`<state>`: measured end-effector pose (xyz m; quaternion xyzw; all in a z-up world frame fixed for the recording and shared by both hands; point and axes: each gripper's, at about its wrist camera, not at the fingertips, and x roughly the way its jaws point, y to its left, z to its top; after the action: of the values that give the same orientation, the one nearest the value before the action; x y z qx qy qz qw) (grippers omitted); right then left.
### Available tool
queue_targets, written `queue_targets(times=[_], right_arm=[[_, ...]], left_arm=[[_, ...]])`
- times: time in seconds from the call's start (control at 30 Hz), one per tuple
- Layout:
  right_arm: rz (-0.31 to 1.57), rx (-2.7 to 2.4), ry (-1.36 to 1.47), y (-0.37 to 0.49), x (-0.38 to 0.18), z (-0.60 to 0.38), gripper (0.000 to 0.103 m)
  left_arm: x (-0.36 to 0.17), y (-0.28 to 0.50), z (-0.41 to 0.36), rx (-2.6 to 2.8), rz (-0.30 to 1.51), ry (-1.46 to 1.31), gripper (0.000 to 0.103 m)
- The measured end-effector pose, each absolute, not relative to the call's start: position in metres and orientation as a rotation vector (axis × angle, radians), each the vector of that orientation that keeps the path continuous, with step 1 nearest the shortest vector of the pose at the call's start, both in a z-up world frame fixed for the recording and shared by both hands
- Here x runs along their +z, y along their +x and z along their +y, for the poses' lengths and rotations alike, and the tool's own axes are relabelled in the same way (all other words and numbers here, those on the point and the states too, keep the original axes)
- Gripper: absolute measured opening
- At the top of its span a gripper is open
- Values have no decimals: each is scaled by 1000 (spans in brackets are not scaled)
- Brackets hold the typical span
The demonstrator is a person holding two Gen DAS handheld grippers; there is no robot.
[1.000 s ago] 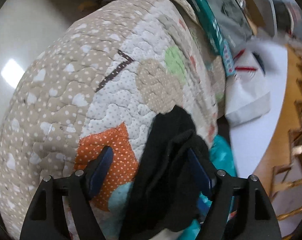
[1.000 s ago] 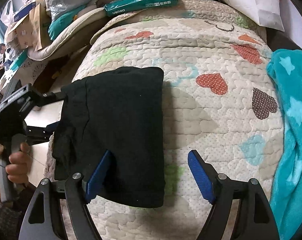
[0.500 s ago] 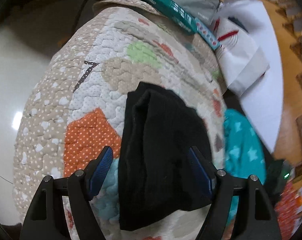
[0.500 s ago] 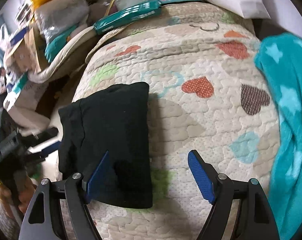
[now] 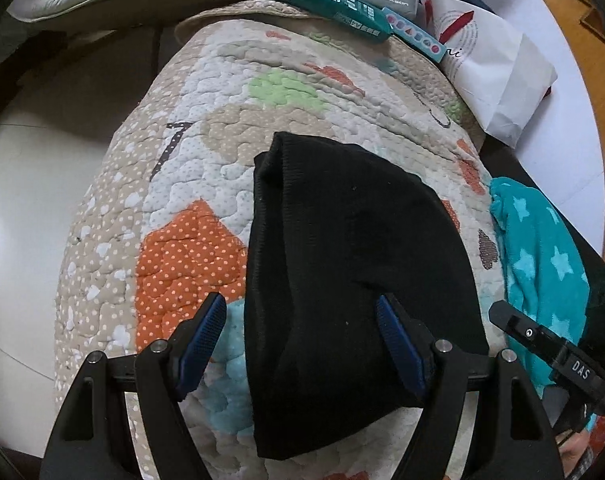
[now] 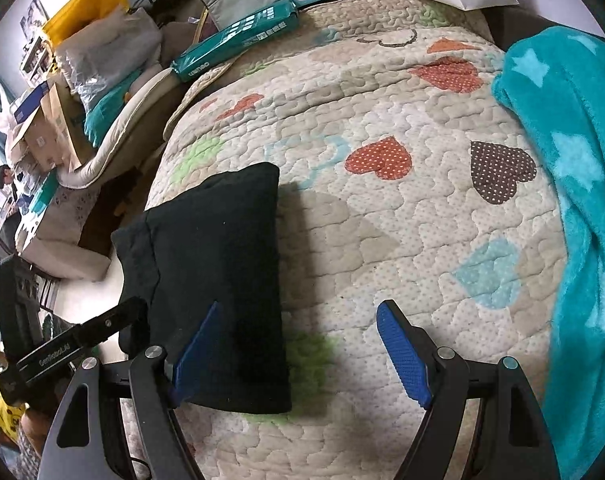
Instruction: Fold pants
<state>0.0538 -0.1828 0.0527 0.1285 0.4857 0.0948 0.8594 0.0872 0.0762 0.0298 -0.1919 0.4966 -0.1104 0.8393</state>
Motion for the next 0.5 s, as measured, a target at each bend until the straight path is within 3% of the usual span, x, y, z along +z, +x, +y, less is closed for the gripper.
queue_targets(times=[0.2, 0.5], right_arm=[[1033, 200, 275, 53, 45, -180, 84], [1028, 190, 278, 55, 45, -180, 84]], left_arm=[[36, 87, 62, -171, 1011, -251, 84], [41, 85, 50, -148, 984, -137, 84]])
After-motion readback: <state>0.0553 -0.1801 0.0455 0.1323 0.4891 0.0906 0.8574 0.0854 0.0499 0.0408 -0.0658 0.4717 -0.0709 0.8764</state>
